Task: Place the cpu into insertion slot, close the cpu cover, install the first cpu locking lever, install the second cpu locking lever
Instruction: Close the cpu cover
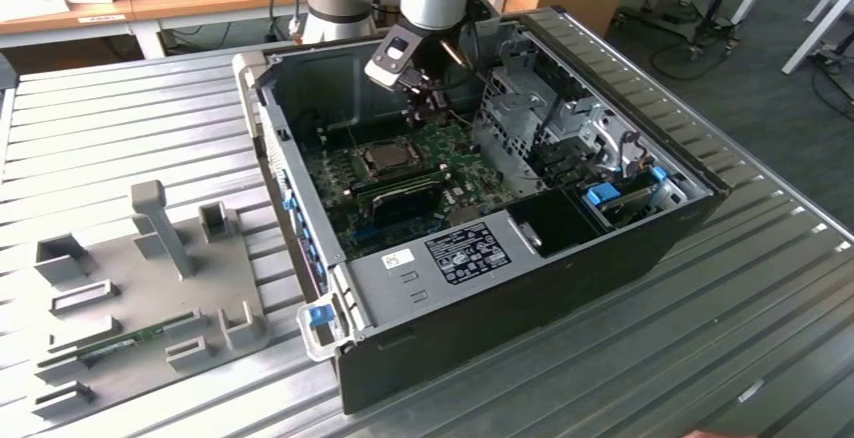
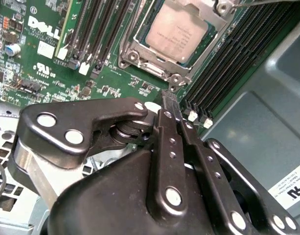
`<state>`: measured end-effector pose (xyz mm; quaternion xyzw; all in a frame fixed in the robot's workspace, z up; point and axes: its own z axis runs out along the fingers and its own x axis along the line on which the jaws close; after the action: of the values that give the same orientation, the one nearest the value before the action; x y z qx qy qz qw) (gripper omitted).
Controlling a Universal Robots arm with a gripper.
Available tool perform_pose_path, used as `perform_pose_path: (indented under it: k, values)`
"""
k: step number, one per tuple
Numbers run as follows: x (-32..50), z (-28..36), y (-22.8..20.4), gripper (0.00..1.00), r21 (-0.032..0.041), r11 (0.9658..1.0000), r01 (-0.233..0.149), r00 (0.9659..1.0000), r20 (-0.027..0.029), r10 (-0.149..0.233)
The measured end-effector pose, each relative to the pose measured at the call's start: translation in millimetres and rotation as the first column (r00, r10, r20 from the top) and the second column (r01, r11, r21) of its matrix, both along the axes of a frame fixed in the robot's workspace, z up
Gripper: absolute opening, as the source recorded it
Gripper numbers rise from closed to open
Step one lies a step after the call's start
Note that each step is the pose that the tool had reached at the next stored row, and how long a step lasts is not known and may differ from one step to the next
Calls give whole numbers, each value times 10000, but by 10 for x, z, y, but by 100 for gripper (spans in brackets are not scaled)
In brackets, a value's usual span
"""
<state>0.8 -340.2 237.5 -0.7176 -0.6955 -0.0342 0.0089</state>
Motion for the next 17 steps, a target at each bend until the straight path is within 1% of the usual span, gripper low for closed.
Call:
perform_pose_path:
  k: [2, 3, 7, 11, 13, 17]
  values:
    - [0, -2, 0, 11, 4, 10000, 0, 9999, -118, 0]
    - [0, -2, 0, 11, 2, 10000, 1, 9999, -127, -1]
    - [-2, -1, 0, 11, 1, 10000, 0, 9999, -143, 0]
    - [-37, -4, 0, 11, 2, 10000, -29, 9999, -144, 29]
    - [-85, -7, 0, 11, 2, 10000, -33, 9999, -143, 33]
    - [-223, -12, 1, 11, 2, 10000, -32, 9999, -142, 32]
